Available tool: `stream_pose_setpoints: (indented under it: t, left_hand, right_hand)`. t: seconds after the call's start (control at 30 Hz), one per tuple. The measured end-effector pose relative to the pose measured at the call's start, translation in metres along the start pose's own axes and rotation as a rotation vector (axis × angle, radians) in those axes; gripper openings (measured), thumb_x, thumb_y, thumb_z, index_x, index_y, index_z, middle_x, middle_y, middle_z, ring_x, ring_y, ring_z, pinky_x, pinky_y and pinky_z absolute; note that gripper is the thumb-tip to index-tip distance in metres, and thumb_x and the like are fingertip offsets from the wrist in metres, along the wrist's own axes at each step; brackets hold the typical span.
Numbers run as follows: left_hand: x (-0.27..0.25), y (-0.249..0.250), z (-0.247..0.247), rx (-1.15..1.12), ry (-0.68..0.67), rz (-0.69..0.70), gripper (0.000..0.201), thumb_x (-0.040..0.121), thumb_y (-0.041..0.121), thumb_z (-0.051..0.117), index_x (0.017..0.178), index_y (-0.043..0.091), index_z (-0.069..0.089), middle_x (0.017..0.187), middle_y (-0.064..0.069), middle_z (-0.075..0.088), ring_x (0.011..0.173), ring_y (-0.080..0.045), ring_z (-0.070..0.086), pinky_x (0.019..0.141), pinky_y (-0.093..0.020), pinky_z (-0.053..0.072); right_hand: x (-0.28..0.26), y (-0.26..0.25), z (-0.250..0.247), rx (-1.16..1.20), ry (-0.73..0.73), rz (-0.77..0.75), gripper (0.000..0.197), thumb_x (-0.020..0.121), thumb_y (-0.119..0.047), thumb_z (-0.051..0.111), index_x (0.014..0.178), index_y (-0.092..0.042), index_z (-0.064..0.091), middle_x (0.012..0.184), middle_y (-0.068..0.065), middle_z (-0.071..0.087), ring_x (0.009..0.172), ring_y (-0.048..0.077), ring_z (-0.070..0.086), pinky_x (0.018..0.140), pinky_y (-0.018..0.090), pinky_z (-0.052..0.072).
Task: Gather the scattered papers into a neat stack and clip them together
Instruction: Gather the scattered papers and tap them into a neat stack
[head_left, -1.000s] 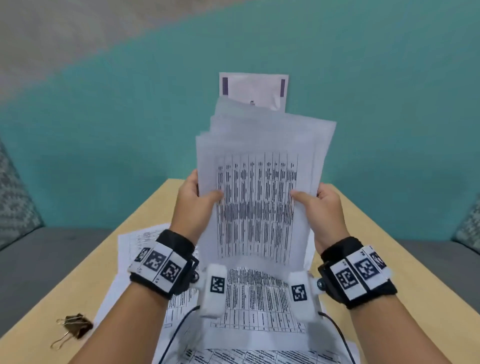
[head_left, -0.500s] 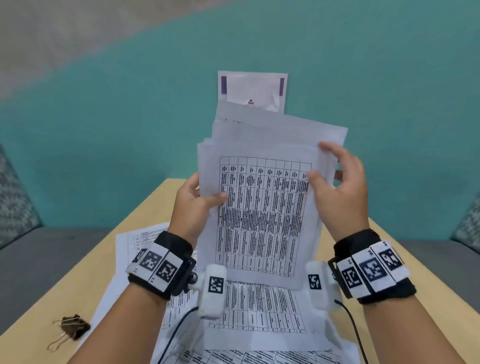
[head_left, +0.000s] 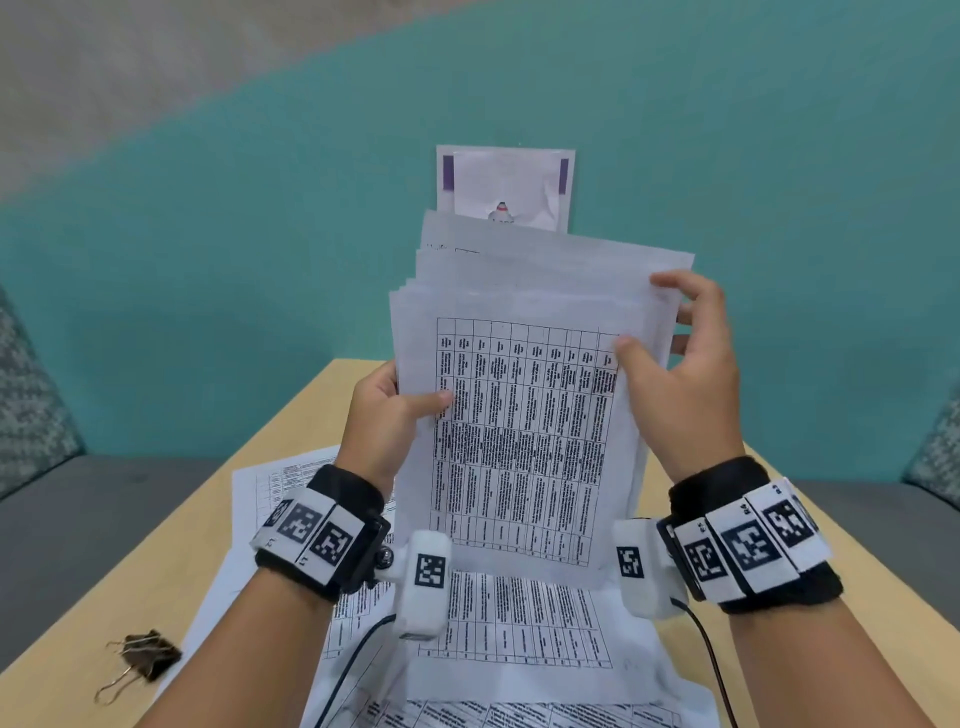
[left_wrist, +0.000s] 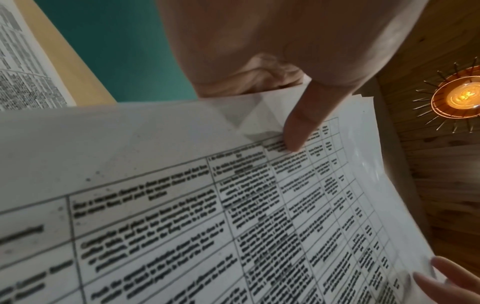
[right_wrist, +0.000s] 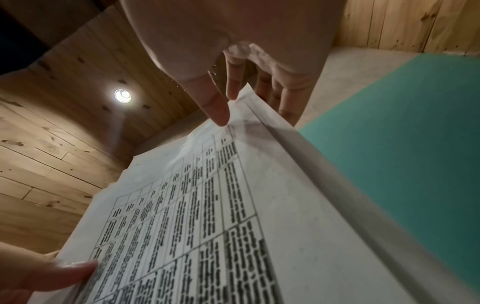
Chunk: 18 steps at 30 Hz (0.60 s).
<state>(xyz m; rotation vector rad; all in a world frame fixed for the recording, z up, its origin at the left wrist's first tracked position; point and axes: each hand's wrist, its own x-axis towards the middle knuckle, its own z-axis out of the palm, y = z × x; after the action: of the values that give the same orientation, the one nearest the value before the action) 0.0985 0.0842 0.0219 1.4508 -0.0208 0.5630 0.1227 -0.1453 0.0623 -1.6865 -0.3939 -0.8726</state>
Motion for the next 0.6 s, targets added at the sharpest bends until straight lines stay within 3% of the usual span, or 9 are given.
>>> stream_pose_setpoints:
  t: [0.1, 0.2, 0.33, 0.47, 0.6]
  left_hand:
    - [0.0, 0.0, -0.001, -0.003, -0.005, -0.001, 0.034, 0.084, -0.013, 0.068, 0.092, 0.02, 0.07, 0.091, 0.005, 0.08, 0.084, -0.013, 0.075, 0.076, -0.029, 0.055]
    - [-0.001, 0.0, -0.002, -0.005, -0.005, -0.007, 0.035, 0.084, -0.014, 0.067, 0.092, 0.02, 0.071, 0.089, 0.007, 0.08, 0.083, -0.014, 0.074, 0.078, -0.031, 0.055]
    - [-0.001, 0.001, -0.003, -0.007, -0.007, -0.016, 0.035, 0.084, -0.014, 0.068, 0.095, 0.02, 0.072, 0.094, 0.004, 0.081, 0.089, -0.018, 0.074, 0.081, -0.034, 0.056]
    - [-0.001, 0.001, -0.004, -0.014, -0.003, -0.023, 0.034, 0.084, -0.014, 0.068, 0.094, 0.019, 0.072, 0.093, 0.003, 0.081, 0.09, -0.021, 0.074, 0.081, -0.034, 0.057]
    - [-0.001, 0.002, -0.004, -0.011, -0.001, -0.032, 0.034, 0.085, -0.013, 0.067, 0.093, 0.02, 0.072, 0.092, 0.004, 0.081, 0.091, -0.022, 0.073, 0.085, -0.037, 0.058]
  right_hand:
    - [0.001, -0.001, 0.0, -0.005, 0.003, -0.007, 0.052, 0.091, -0.015, 0.062, 0.138, -0.034, 0.05, 0.132, -0.006, 0.055, 0.121, 0.015, 0.055, 0.106, 0.045, 0.046]
    - [0.002, -0.001, 0.002, 0.051, 0.042, 0.018, 0.034, 0.09, -0.018, 0.064, 0.12, -0.031, 0.055, 0.117, -0.005, 0.057, 0.109, 0.017, 0.058, 0.099, 0.044, 0.05]
    - [0.008, -0.002, 0.0, 0.259, 0.091, 0.117, 0.023, 0.085, -0.02, 0.071, 0.095, -0.031, 0.054, 0.099, -0.007, 0.053, 0.083, 0.011, 0.051, 0.079, 0.028, 0.047]
    - [0.014, -0.001, -0.006, 0.39, 0.001, 0.273, 0.014, 0.088, -0.015, 0.072, 0.086, -0.025, 0.064, 0.095, -0.003, 0.062, 0.087, 0.013, 0.056, 0.082, 0.028, 0.046]
    - [0.018, -0.003, -0.013, 0.427, -0.056, 0.35, 0.006, 0.088, -0.018, 0.07, 0.091, -0.023, 0.067, 0.099, -0.001, 0.065, 0.089, 0.015, 0.058, 0.078, 0.03, 0.044]
